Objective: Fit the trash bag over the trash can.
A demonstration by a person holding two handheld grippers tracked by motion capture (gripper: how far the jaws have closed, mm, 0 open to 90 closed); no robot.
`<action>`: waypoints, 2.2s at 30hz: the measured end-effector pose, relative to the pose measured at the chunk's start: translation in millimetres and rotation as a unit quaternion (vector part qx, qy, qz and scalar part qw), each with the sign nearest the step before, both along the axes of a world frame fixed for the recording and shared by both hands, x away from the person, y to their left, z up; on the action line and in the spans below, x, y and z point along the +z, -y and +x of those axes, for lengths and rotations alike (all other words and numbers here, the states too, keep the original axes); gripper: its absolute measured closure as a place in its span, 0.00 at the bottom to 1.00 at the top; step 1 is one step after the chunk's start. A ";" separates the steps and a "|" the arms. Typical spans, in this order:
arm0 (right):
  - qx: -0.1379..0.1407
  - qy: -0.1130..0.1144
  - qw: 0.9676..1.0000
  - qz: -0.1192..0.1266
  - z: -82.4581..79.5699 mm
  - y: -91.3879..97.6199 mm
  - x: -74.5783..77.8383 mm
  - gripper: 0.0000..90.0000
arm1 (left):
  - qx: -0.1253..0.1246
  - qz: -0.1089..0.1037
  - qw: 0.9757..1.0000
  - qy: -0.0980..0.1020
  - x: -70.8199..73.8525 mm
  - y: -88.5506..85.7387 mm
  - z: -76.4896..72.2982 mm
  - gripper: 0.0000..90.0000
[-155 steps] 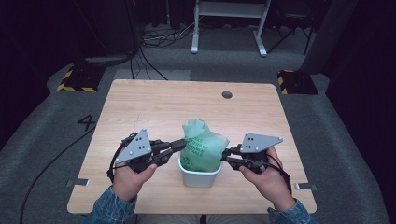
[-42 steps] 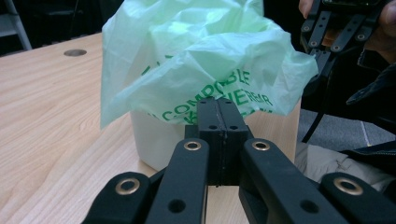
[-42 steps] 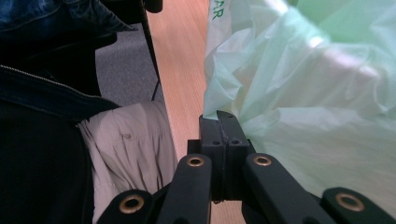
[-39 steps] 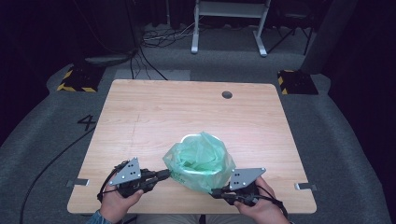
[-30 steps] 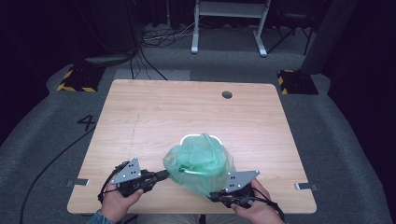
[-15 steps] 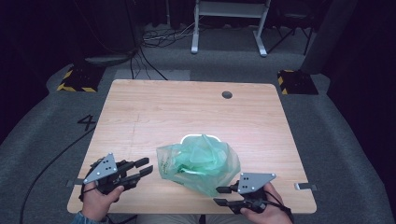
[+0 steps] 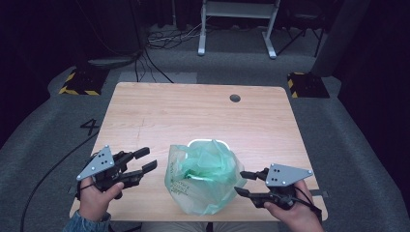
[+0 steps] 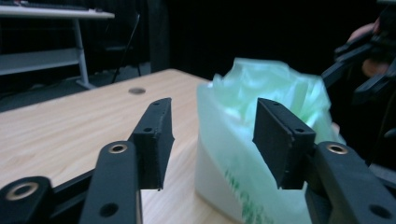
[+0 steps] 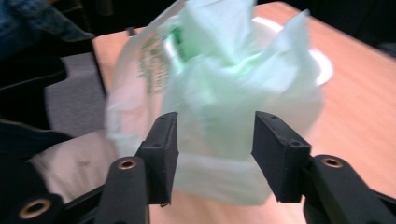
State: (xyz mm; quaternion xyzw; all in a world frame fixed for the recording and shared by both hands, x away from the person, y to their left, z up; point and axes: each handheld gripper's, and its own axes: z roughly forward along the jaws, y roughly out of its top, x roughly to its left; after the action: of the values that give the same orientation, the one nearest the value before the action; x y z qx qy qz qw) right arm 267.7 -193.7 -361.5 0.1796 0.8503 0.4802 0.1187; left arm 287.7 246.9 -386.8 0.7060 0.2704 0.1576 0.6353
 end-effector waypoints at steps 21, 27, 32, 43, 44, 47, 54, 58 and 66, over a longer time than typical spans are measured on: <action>-0.039 0.025 0.999 -0.017 60.2 -42.7 13.6 0.58 | -0.057 0.057 0.995 -0.058 -4.5 57.2 41.3 0.70; -0.017 0.023 0.999 -0.030 62.4 -45.7 13.4 1.00 | -0.060 0.083 0.995 -0.020 0.2 57.1 37.1 1.00; -0.036 0.045 0.998 -0.017 62.7 -39.2 18.2 1.00 | -0.025 0.064 0.998 -0.001 7.1 47.8 37.3 1.00; -0.082 0.060 0.995 0.001 76.0 -21.2 16.1 1.00 | 0.029 0.050 0.998 0.011 6.7 34.5 47.6 1.00; -0.084 0.060 0.995 0.003 77.4 -20.1 15.5 1.00 | 0.035 0.054 0.998 0.013 6.3 33.1 49.2 1.00; -0.098 0.061 0.993 0.009 83.4 -15.1 13.5 1.00 | 0.047 0.060 0.997 0.014 5.0 31.0 52.0 1.00; -0.115 0.055 0.992 0.010 100.6 -10.8 7.1 1.00 | 0.069 0.071 0.995 -0.013 -6.7 25.0 66.5 1.00; -0.120 0.047 0.992 0.001 109.1 -11.8 -1.2 1.00 | 0.070 0.081 0.994 -0.032 -16.4 24.2 73.4 1.00; -0.128 0.018 0.991 -0.023 121.4 -12.1 -25.5 1.00 | 0.058 0.139 0.987 -0.048 -24.6 28.6 76.1 1.00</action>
State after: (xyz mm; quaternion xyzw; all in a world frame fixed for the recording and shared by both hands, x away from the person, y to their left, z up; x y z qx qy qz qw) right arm 389.2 -181.6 -387.1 0.2755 0.8289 0.4447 0.1980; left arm 363.8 218.4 -411.4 0.7771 0.3166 0.1964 0.5073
